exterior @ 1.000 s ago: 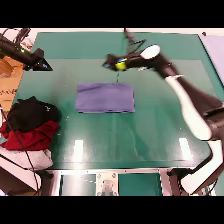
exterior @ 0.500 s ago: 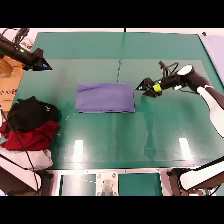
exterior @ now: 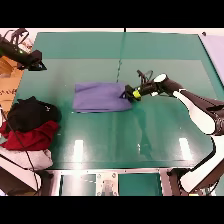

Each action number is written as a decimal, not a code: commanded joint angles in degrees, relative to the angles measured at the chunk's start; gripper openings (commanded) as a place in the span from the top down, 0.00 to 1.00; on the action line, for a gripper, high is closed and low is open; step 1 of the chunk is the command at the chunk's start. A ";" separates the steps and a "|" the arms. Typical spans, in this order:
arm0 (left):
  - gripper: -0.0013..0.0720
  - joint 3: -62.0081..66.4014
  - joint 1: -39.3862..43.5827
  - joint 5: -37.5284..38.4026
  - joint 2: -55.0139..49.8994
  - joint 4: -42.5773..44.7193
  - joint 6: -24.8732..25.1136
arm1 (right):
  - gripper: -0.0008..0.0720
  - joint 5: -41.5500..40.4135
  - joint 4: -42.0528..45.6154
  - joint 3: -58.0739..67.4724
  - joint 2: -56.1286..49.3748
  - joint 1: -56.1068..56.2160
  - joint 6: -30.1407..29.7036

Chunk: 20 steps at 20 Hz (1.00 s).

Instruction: Fold the shirts.

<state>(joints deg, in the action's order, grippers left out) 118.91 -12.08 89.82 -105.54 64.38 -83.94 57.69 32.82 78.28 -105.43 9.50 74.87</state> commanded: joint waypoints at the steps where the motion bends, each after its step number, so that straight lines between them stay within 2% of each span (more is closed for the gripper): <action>1: 0.95 0.07 2.45 -0.70 0.00 7.69 0.00 | 0.97 -0.31 -2.16 4.50 1.11 -0.52 1.60; 4: 0.95 0.07 6.36 -0.85 0.00 8.04 0.94 | 0.97 0.87 2.12 3.52 6.91 -7.85 3.80; 7: 0.95 0.07 9.73 -0.26 0.00 8.04 1.68 | 0.97 2.12 7.69 -1.75 17.25 -20.35 5.11; 13: 0.94 0.07 13.55 -0.26 0.00 8.02 2.19 | 0.97 4.31 15.61 -15.43 35.21 -55.10 4.39; 16: 0.94 0.07 14.12 -0.24 0.00 7.58 2.12 | 0.97 5.25 16.37 -20.44 37.86 -73.13 2.12; 20: 0.94 0.07 14.12 -0.22 0.00 7.41 1.99 | 0.97 3.02 18.49 -28.20 37.40 -87.71 -1.44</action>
<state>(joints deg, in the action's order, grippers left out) 118.91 1.78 89.58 -105.56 72.01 -81.87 62.13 48.80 55.37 -68.93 -67.05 75.81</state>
